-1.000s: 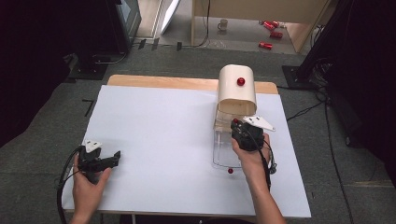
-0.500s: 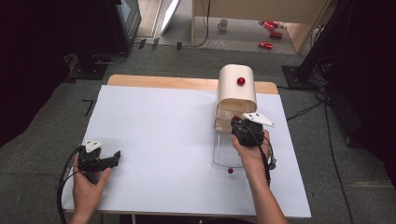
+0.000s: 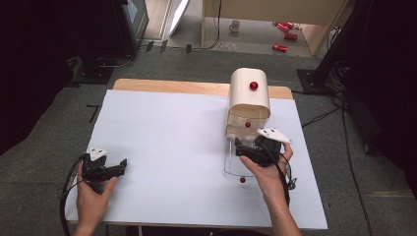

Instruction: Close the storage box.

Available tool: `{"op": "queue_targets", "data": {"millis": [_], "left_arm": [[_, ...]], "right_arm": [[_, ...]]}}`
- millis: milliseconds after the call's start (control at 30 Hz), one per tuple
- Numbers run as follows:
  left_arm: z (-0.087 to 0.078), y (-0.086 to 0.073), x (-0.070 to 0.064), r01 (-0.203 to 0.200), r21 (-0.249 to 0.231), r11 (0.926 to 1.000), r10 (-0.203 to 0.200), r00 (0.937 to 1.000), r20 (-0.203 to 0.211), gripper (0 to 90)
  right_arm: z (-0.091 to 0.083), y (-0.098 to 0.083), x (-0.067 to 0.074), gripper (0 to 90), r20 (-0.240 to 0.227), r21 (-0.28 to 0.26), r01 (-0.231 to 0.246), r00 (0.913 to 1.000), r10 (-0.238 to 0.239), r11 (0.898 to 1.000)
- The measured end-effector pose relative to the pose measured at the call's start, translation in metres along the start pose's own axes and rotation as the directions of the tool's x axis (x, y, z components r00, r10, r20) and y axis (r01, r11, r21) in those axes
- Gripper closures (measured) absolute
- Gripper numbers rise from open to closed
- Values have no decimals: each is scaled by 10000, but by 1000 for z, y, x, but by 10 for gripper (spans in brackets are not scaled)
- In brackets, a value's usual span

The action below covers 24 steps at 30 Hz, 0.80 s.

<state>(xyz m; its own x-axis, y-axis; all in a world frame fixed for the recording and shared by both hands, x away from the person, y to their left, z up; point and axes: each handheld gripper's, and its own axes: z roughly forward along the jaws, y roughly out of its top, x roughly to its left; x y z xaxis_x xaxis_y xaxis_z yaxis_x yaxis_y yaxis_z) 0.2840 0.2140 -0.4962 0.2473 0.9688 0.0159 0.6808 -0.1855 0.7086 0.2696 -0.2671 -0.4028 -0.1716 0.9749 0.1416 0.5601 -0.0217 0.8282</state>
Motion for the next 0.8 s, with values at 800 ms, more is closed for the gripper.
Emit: {"op": "queue_targets", "data": {"millis": [800], "left_arm": [[0,0,0,-7,2,10000,7,10000,-3,138]], "right_arm": [[-53,-71,22,0,199,159,214,9996,-217,9996]]}}
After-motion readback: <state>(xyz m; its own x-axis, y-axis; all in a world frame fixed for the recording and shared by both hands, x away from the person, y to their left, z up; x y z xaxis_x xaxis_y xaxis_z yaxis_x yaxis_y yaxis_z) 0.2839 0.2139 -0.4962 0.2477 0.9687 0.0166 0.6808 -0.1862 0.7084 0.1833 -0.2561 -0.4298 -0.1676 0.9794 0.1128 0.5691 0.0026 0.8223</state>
